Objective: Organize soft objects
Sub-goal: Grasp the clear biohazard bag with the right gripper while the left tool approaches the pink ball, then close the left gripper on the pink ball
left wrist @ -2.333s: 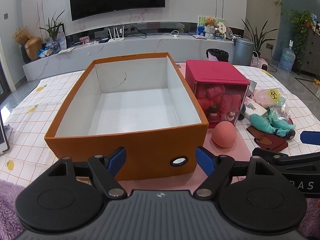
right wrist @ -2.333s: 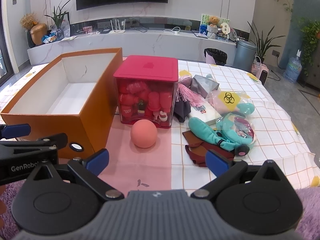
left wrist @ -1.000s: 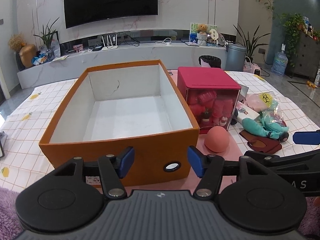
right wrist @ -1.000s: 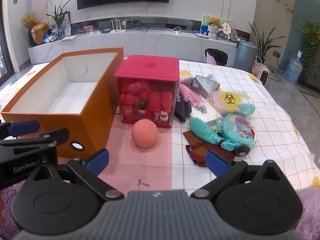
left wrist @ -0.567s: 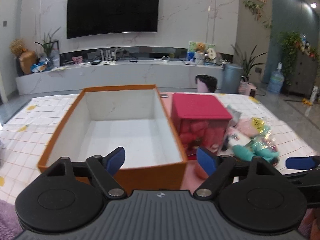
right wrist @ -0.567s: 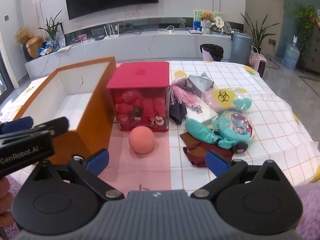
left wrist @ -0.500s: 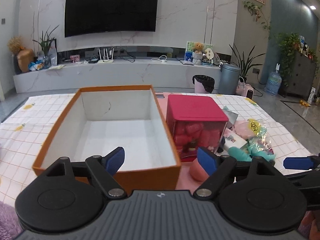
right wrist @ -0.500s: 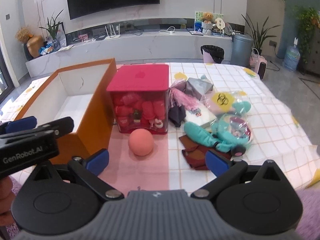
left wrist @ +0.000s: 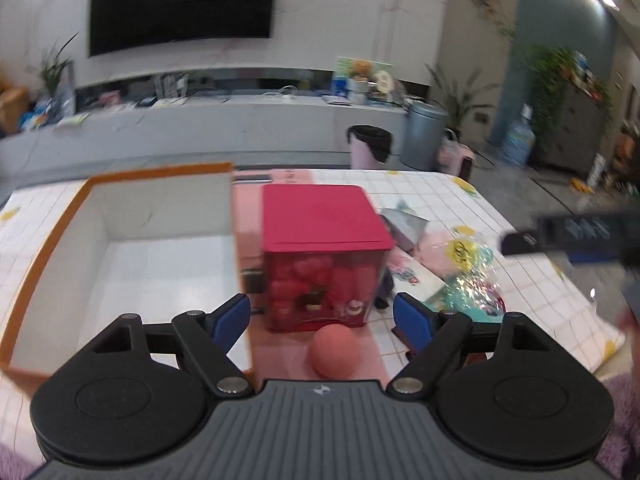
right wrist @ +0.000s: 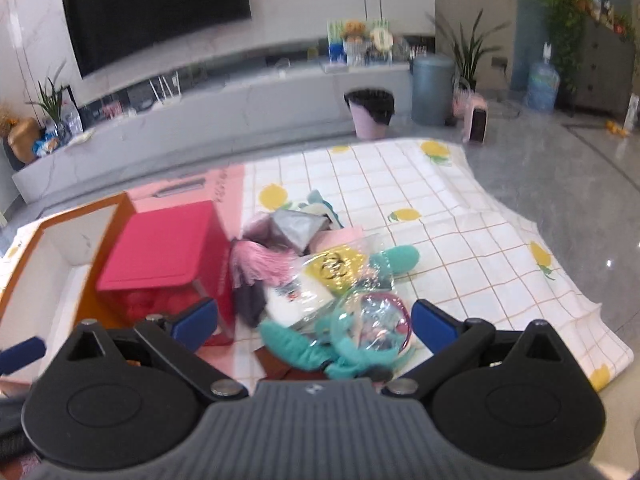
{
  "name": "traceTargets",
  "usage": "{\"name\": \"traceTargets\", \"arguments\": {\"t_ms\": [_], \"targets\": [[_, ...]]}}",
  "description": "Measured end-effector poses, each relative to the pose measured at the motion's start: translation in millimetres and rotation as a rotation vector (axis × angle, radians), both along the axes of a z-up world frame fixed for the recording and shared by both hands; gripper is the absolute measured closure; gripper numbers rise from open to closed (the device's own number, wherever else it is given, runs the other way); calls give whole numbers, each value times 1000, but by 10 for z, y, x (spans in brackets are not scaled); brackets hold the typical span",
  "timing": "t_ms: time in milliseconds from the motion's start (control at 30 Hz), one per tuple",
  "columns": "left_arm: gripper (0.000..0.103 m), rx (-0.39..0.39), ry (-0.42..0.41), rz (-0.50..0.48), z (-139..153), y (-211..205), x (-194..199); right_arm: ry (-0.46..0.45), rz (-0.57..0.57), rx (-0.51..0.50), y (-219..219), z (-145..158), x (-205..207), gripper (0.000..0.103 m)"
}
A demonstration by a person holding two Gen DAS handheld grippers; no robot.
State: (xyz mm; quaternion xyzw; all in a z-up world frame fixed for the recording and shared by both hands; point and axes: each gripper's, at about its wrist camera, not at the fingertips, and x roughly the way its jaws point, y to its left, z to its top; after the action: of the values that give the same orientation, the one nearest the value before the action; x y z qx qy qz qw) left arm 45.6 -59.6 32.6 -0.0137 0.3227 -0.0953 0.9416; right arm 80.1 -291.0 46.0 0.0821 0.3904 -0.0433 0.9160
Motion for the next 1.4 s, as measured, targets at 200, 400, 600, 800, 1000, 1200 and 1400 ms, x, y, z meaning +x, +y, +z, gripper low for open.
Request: {"name": "traceTargets", "arguments": {"t_ms": [200, 400, 600, 800, 1000, 1200, 1400], "targets": [[7, 83, 4, -174, -144, -360, 34, 189, 21, 77, -164, -381, 816, 2], [7, 75, 27, -200, -407, -516, 43, 292, -8, 19, -179, -712, 1325, 2], [8, 130, 22, -156, -607, -564, 52, 315, -20, 66, -304, -897, 1438, 3], [17, 113, 49, -189, -682, -617, 76, 309, 7, 54, -289, -931, 1413, 18], [17, 180, -22, -261, -738, -704, 29, 293, 53, 23, -250, -893, 1350, 46], [14, 188, 18, -172, -840, -726, 157, 276, 90, 20, -244, -839, 1248, 75], [14, 286, 22, -145, -956, -845, 230, 274, 96, 34, -262, -821, 1149, 85]]}}
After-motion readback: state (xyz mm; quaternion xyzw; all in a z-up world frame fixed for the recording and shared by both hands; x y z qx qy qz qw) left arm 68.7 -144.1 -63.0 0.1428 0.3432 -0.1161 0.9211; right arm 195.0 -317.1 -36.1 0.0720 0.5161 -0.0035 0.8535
